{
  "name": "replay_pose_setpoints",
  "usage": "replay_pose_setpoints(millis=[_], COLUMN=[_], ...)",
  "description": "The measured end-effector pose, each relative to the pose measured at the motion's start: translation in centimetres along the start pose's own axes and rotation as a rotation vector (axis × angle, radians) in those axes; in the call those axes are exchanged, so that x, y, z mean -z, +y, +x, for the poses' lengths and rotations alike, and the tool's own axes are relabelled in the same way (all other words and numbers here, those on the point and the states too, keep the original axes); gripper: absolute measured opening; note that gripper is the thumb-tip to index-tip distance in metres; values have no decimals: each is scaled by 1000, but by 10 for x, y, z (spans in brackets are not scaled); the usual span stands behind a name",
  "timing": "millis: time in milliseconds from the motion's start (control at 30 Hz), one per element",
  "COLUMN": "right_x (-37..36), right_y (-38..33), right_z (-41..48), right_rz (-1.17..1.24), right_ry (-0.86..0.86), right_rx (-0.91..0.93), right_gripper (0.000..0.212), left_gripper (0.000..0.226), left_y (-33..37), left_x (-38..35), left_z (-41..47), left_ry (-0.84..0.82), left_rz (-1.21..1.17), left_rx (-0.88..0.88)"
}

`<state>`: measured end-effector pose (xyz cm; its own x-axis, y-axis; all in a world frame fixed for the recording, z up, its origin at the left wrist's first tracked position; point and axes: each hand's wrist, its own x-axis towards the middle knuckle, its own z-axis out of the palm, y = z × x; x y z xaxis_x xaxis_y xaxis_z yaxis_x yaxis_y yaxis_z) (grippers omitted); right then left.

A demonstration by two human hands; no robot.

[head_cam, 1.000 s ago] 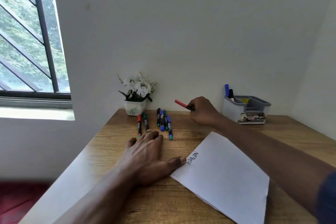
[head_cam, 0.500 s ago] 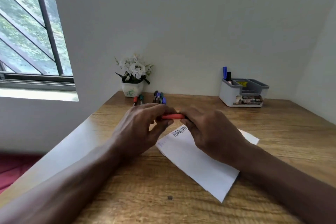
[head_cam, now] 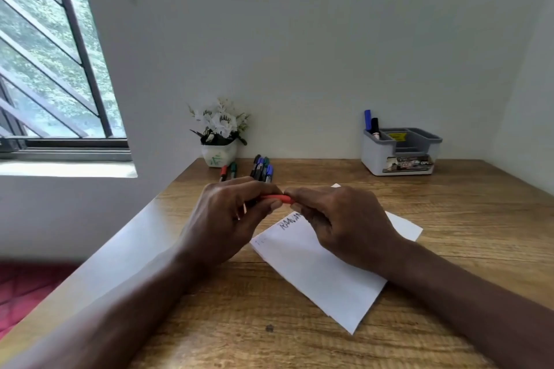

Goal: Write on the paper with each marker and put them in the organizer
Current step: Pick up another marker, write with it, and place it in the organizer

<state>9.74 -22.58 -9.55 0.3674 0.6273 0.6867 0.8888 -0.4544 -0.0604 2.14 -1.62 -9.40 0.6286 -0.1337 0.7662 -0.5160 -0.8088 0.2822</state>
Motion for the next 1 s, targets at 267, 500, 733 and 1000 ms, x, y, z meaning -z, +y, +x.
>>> replay_pose_setpoints(millis=[267, 500, 733, 1000], right_x=[2, 4, 8, -7], right_y=[17, 32, 36, 40], right_z=[3, -1, 4, 0], right_rz=[106, 323, 896, 218], right_ry=[1, 71, 123, 21], right_rx=[-211, -281, -569, -249], right_gripper=[50, 25, 31, 26], left_gripper=[24, 31, 22, 53], left_y=[-24, -28, -28, -28], left_x=[2, 1, 1, 0], left_z=[-2, -2, -1, 0], left_ry=[100, -148, -229, -240], left_rz=[68, 225, 275, 304], left_rx=[271, 420, 438, 488])
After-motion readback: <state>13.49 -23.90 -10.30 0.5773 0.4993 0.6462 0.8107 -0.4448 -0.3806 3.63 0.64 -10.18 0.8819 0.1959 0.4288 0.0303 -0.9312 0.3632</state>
